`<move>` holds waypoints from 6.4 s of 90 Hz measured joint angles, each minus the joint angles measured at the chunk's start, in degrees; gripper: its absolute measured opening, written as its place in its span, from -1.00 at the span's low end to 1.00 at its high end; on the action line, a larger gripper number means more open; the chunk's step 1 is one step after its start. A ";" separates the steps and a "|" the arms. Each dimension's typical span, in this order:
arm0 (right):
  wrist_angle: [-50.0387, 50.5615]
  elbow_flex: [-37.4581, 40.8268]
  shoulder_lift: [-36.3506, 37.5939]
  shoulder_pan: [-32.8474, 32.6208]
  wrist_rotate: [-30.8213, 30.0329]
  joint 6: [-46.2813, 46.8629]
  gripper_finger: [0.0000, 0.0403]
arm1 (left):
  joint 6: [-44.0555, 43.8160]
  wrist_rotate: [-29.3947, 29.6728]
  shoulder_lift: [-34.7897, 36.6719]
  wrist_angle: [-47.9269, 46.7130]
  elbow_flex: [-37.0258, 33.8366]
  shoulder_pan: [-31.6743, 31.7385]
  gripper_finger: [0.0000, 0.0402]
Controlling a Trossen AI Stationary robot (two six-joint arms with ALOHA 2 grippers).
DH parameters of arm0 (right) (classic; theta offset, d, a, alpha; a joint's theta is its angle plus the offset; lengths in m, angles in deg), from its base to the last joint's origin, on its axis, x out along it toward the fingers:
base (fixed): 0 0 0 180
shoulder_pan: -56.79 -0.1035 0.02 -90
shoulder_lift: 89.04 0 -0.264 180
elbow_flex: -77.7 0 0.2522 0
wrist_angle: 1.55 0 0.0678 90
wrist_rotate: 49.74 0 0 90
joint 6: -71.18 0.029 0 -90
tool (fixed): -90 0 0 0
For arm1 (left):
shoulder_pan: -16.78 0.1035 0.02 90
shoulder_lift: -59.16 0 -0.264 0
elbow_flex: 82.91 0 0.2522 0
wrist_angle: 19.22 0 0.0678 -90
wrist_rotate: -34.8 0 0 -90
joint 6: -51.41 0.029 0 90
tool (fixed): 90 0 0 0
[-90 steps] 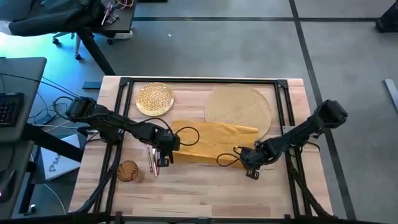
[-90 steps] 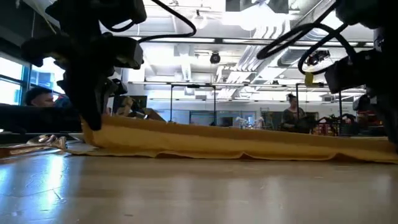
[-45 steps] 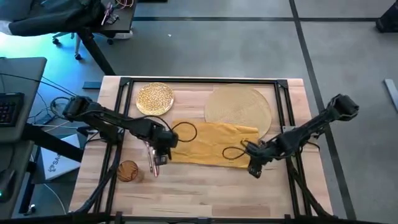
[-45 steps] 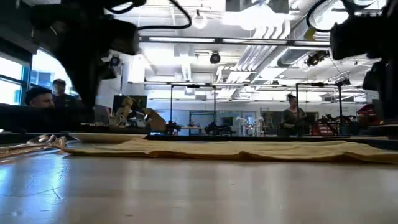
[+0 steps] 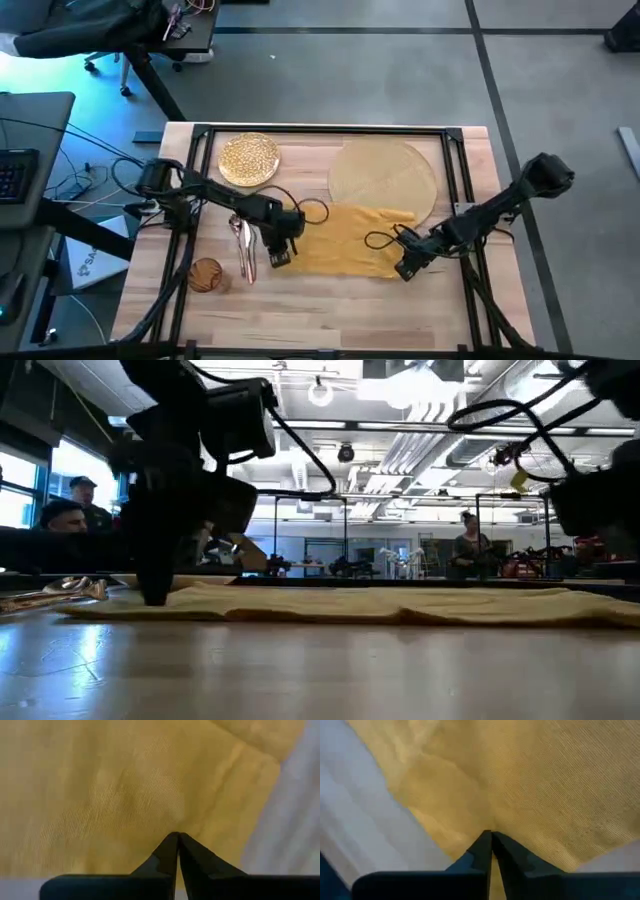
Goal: Set table place
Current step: Fold the yellow table napkin on the table
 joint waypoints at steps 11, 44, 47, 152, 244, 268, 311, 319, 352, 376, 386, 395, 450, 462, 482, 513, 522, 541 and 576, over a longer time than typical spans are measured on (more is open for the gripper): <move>-1.39 0.05 0.00 -4.27 -1.39 4.75 -0.99 | -2.92 1.44 0.01 -0.24 0.32 -3.03 -1.00; -1.35 -3.08 3.34 -9.03 -4.81 7.59 -1.00 | -6.65 8.83 6.49 -13.75 6.64 -4.77 -1.00; 0.72 -4.03 4.31 -8.80 -6.56 7.59 -1.00 | -7.22 9.87 7.39 -14.53 7.28 -4.71 -1.00; 15.75 -10.99 16.70 13.38 -11.67 -2.54 -0.24 | -1.06 9.60 -2.19 -23.23 7.30 24.17 -0.18; 13.79 -12.81 16.28 13.38 -9.09 -11.14 -0.24 | 12.78 -3.91 1.41 -26.15 22.30 19.56 -1.00; 14.27 -12.81 16.26 13.38 -9.12 -11.54 -0.24 | -1.55 -5.65 1.82 -11.48 29.30 19.21 -1.00; 15.61 -12.83 16.28 13.33 -2.74 -11.35 -0.24 | -18.44 -1.71 -9.02 17.92 29.21 13.38 -1.00; 15.63 -12.83 16.28 13.33 -1.55 -10.93 -0.24 | -19.68 -2.14 -10.81 18.71 29.16 12.59 -1.00; 15.58 -12.83 15.31 13.31 -1.69 -10.88 -0.24 | -16.01 -12.62 -0.95 6.94 29.18 12.15 -1.00; 20.86 -12.83 9.86 15.61 -3.52 -12.25 -0.24 | -9.22 -12.57 10.38 -18.92 29.18 9.07 -1.00; 21.16 -12.83 8.43 18.92 -2.74 -16.40 -0.24 | -8.93 -10.65 11.98 -23.63 29.18 6.76 -1.00; 19.53 -12.83 7.87 22.09 -0.60 -21.07 -0.24 | -8.26 -9.50 12.32 -23.55 29.18 4.20 -1.00; 27.83 -33.12 15.68 25.47 -4.70 -34.74 -0.24 | -33.78 -2.92 17.02 36.45 29.29 10.59 -1.00; 30.48 -39.76 16.95 23.74 -9.30 -39.30 -0.24 | -32.13 5.61 16.79 41.42 29.29 12.99 -1.00; 33.06 -45.45 17.51 20.98 -20.01 -40.62 -0.24 | -17.74 22.33 15.30 44.58 38.37 16.22 -1.00; 36.25 -45.66 17.44 19.22 -22.79 -35.48 -0.24 | -8.91 20.37 8.52 37.56 52.57 24.05 -1.00; 37.32 -45.65 16.54 16.48 -24.78 -33.73 -0.24 | -8.16 24.71 8.91 26.54 50.21 20.05 -1.00; 36.68 -41.86 12.96 10.78 -28.00 -27.85 -0.24 | -16.89 32.06 8.58 24.23 36.64 10.70 -1.00; 26.29 -36.56 1.62 7.10 -28.14 -29.31 -0.16 | -28.84 36.44 8.83 29.08 28.74 8.06 -1.00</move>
